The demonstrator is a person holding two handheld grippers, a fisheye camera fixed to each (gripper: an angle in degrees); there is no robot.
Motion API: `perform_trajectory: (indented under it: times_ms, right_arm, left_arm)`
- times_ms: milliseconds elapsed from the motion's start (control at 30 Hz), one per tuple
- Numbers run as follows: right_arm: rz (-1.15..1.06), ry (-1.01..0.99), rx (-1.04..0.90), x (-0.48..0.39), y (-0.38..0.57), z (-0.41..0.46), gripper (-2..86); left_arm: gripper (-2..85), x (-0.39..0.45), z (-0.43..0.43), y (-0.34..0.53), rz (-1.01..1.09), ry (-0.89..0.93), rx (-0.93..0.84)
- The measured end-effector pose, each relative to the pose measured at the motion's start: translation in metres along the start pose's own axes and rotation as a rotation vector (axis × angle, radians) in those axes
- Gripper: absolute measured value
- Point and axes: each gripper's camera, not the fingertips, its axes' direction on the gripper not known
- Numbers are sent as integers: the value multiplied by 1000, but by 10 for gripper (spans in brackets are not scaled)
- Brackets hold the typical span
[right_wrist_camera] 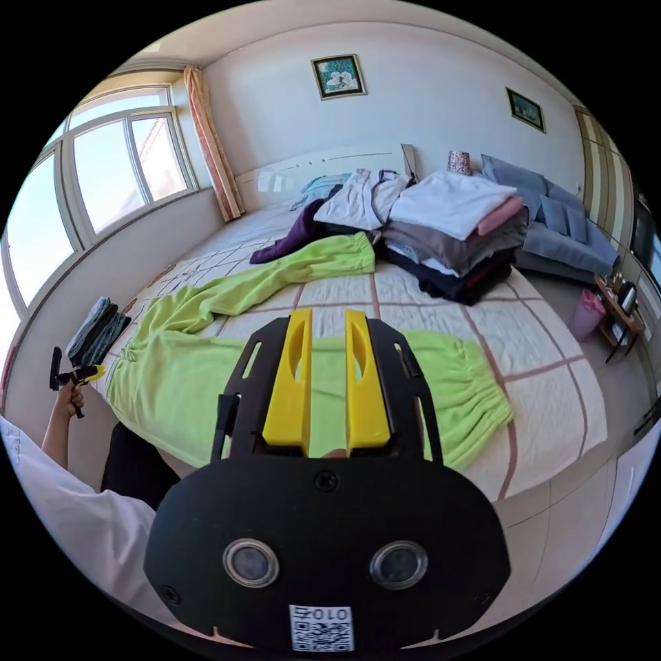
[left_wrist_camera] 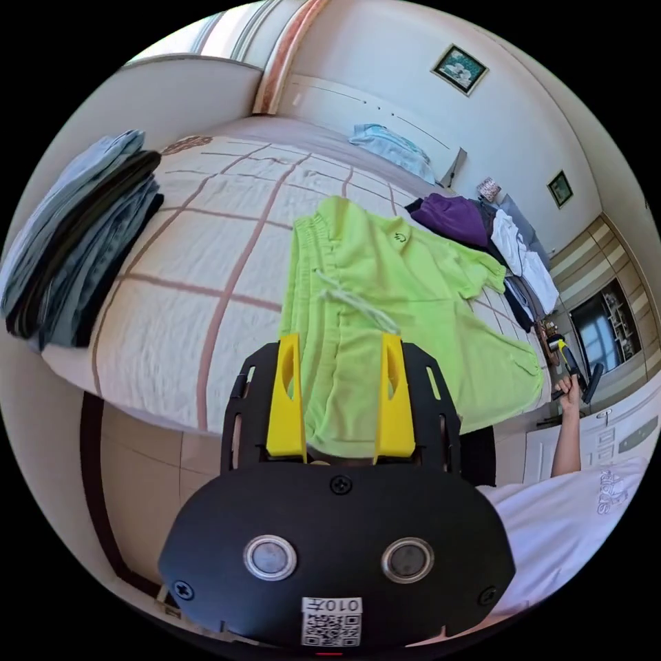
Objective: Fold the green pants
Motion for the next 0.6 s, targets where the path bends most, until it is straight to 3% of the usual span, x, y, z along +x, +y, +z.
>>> perform_trajectory:
  times_ms: [100, 233, 600]
  right_arm:
    - [40, -36, -31, -5, 29, 13, 82]
    - [32, -55, -46, -11, 28, 22, 85]
    - [102, -58, -47, 13, 20, 17, 76]
  left_arm:
    - [167, -6, -4, 33, -54, 19, 53]
    - [185, -7, -11, 42, -44, -101, 135]
    - [178, -8, 1, 34, -58, -163, 52]
